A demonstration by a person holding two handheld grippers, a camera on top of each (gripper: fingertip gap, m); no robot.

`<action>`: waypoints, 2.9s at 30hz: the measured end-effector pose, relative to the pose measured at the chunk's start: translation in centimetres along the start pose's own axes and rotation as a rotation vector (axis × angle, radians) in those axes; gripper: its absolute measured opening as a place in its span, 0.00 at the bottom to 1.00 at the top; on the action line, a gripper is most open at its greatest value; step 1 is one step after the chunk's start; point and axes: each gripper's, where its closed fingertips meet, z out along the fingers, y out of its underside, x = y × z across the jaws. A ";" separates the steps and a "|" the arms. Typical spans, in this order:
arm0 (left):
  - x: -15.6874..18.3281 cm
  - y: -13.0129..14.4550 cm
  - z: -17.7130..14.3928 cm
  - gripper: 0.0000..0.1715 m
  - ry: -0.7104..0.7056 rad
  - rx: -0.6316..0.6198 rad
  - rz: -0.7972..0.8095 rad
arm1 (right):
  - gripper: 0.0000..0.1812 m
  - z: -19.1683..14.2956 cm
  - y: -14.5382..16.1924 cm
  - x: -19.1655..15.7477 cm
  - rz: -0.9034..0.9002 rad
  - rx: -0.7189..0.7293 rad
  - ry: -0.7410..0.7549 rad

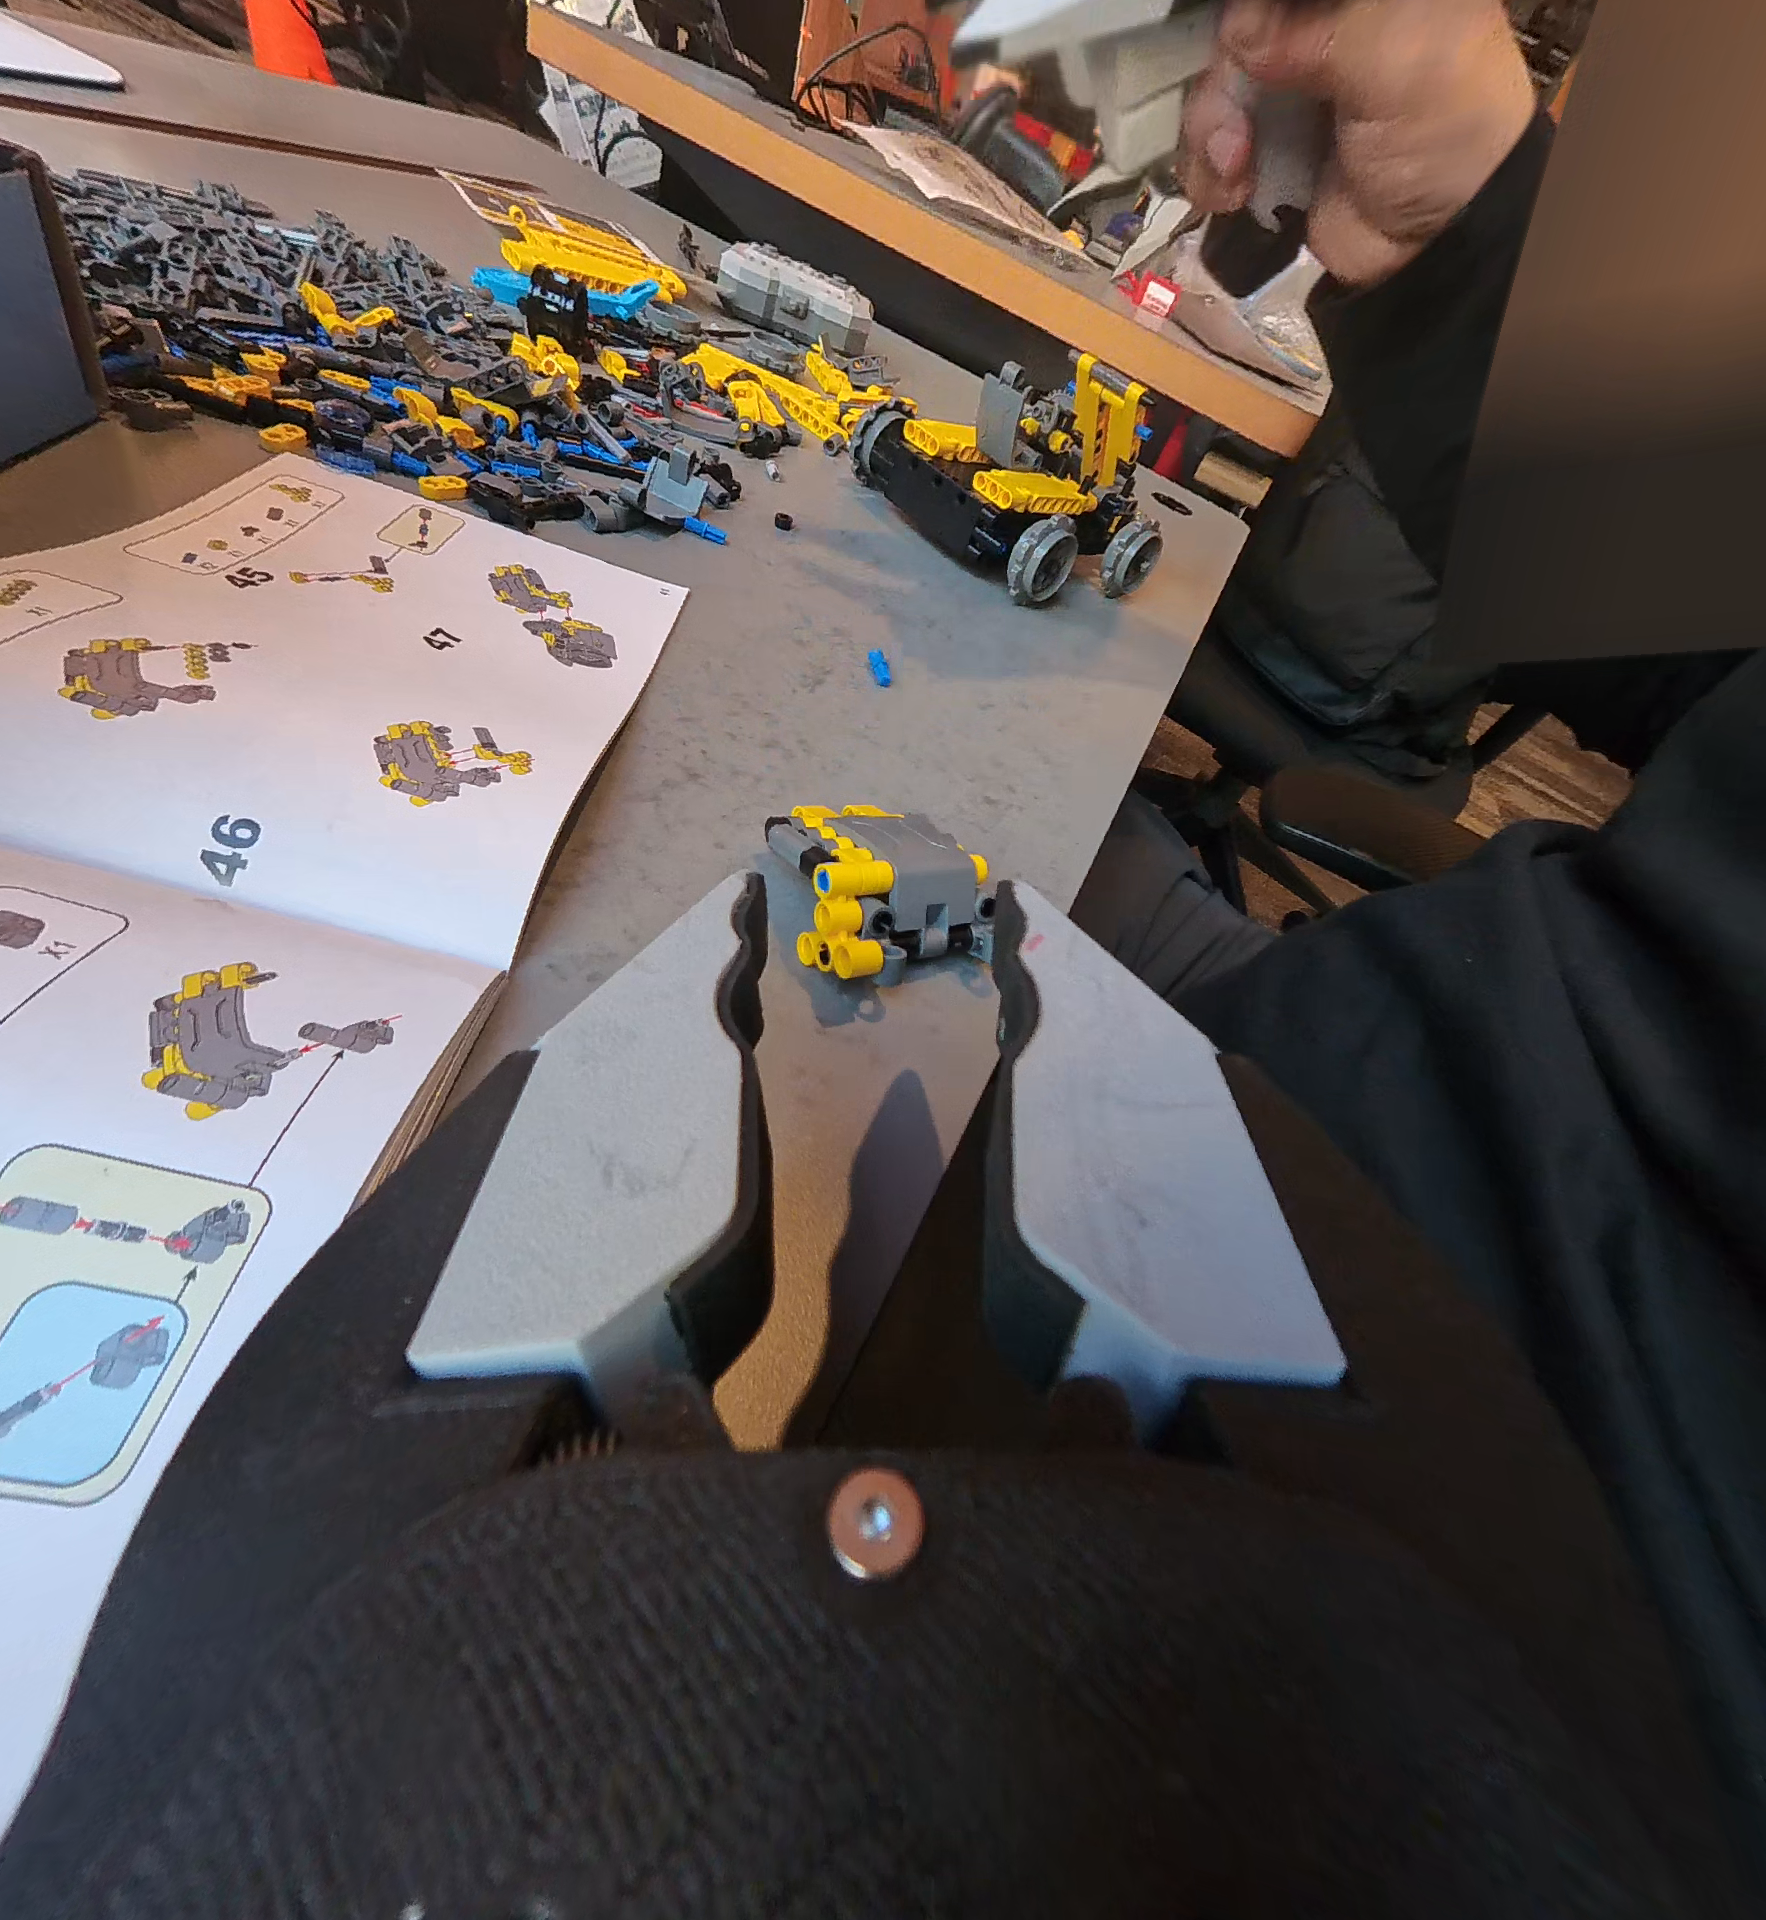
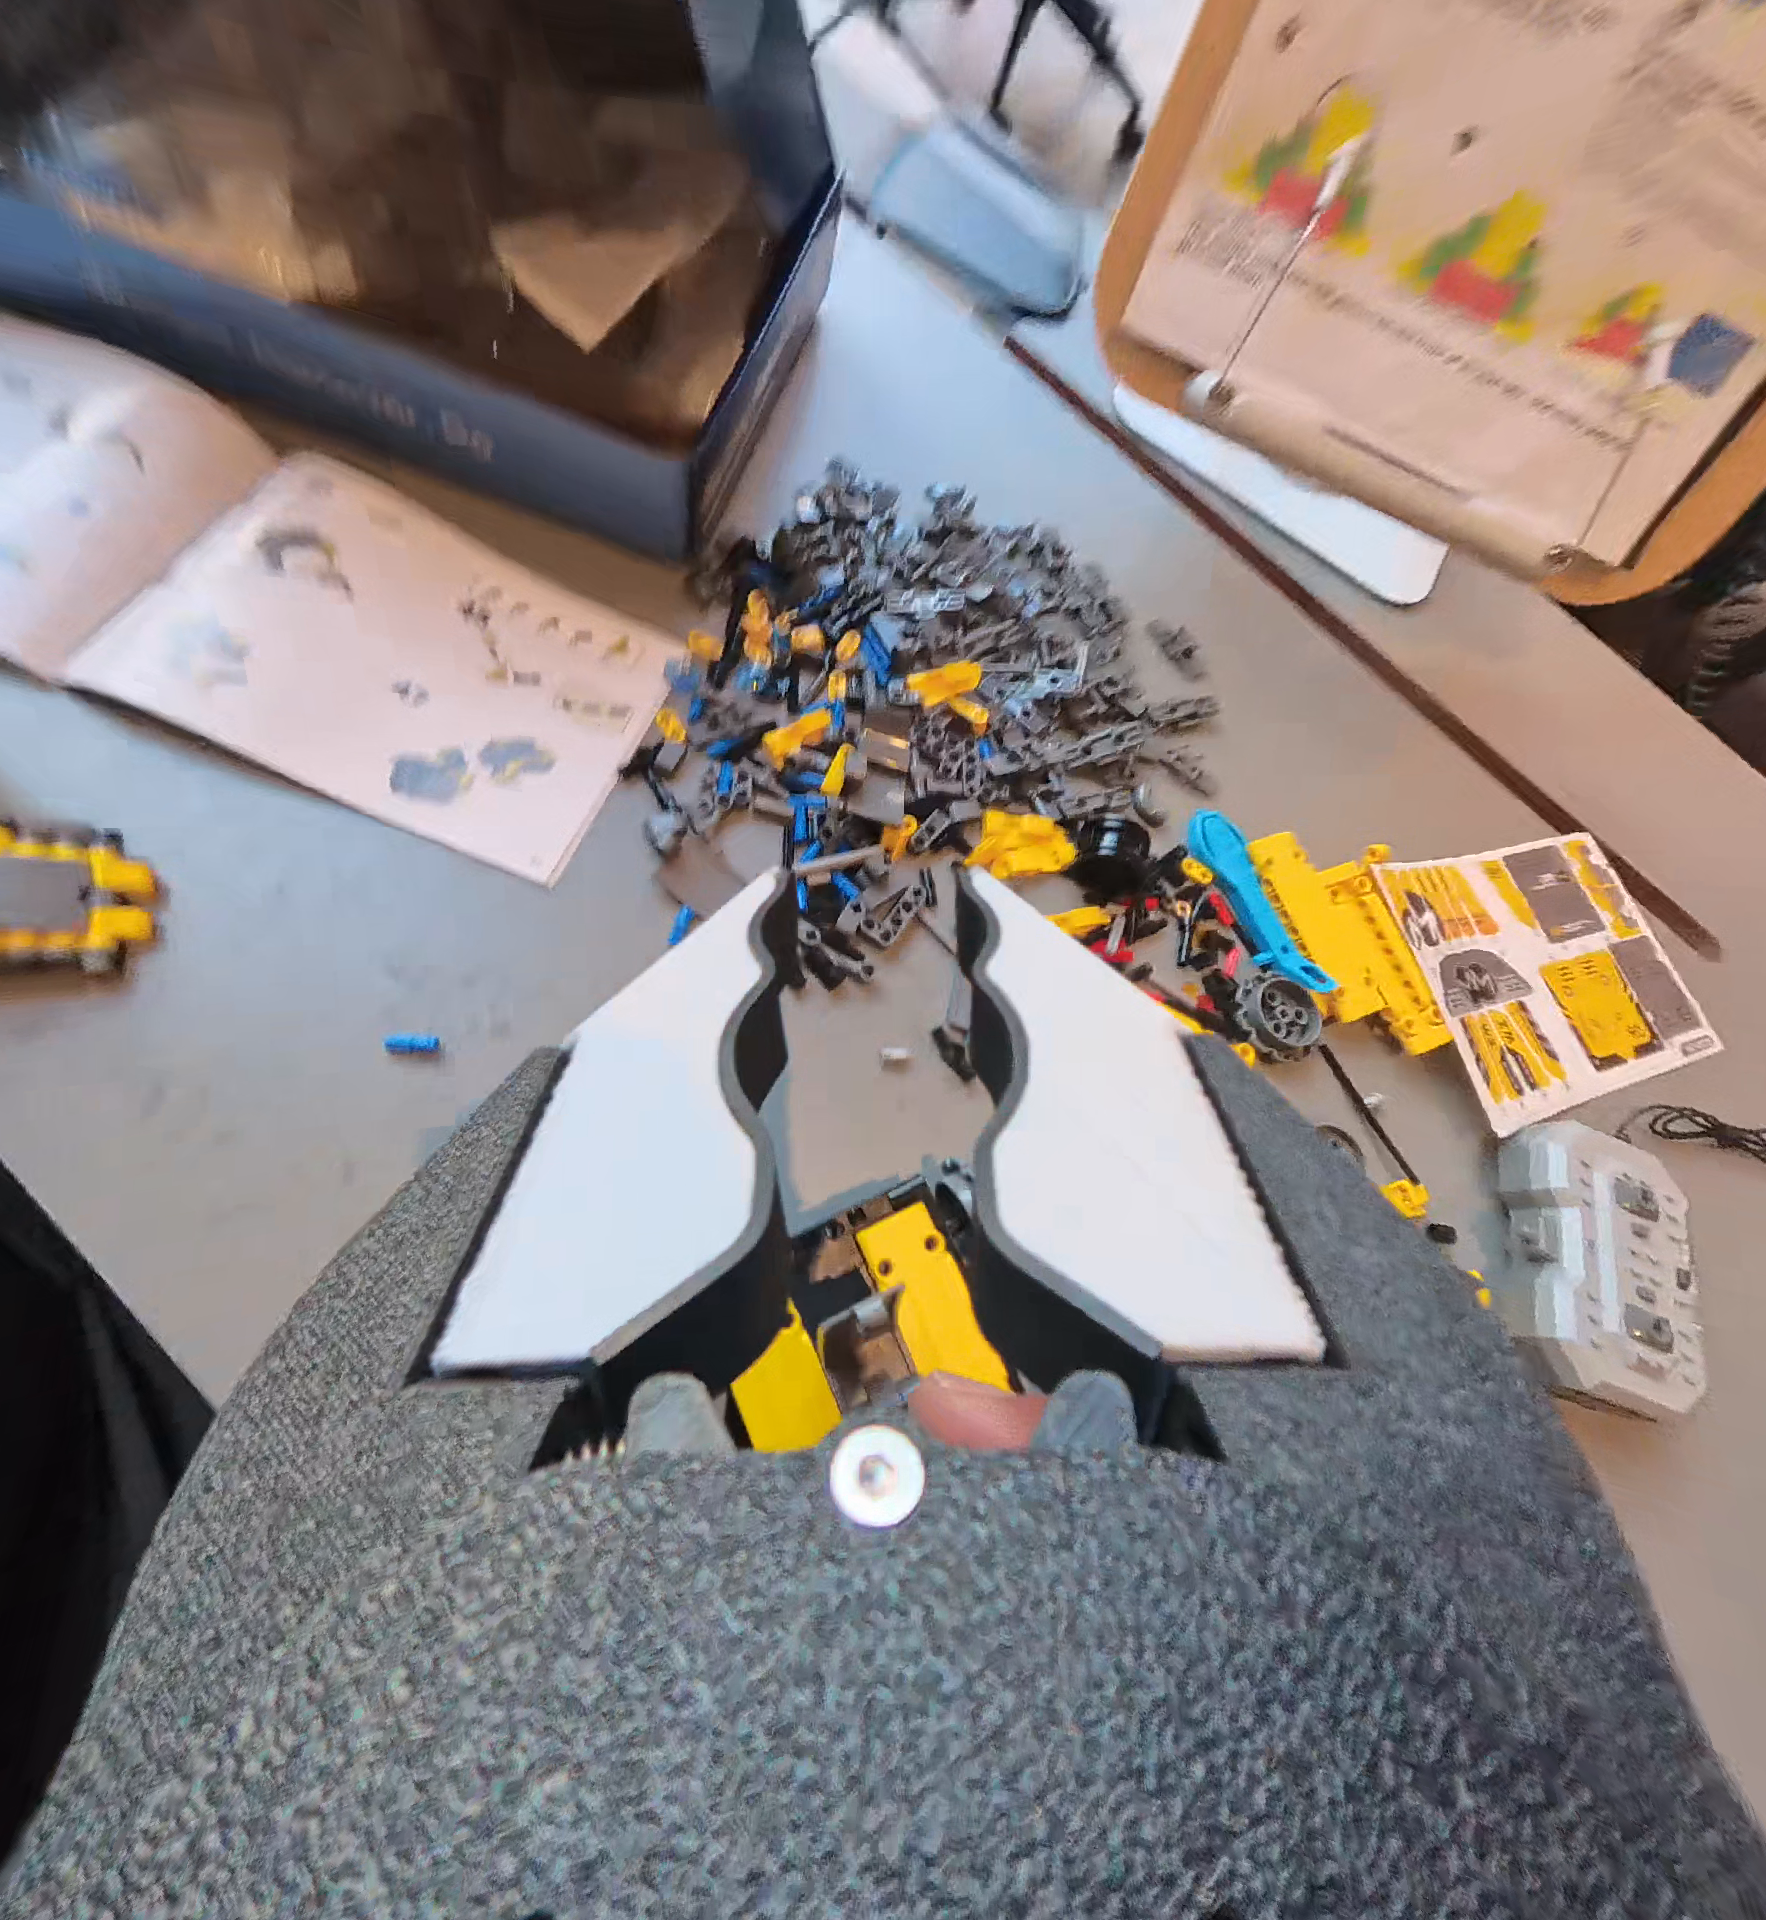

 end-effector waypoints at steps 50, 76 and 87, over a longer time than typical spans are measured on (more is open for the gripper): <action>0.6 0.1 -0.4 0.24 0.051 0.008 0.005 | 0.03 18.4 2.3 -8.7 -0.251 -0.437 -0.418; 0.4 0.0 -0.2 0.23 0.039 0.010 0.001 | 0.27 9.3 4.7 -13.0 -0.183 -0.333 -0.513; 0.4 0.0 -0.2 0.23 0.039 0.010 0.001 | 0.23 6.1 0.7 -5.6 -0.006 -0.171 -0.333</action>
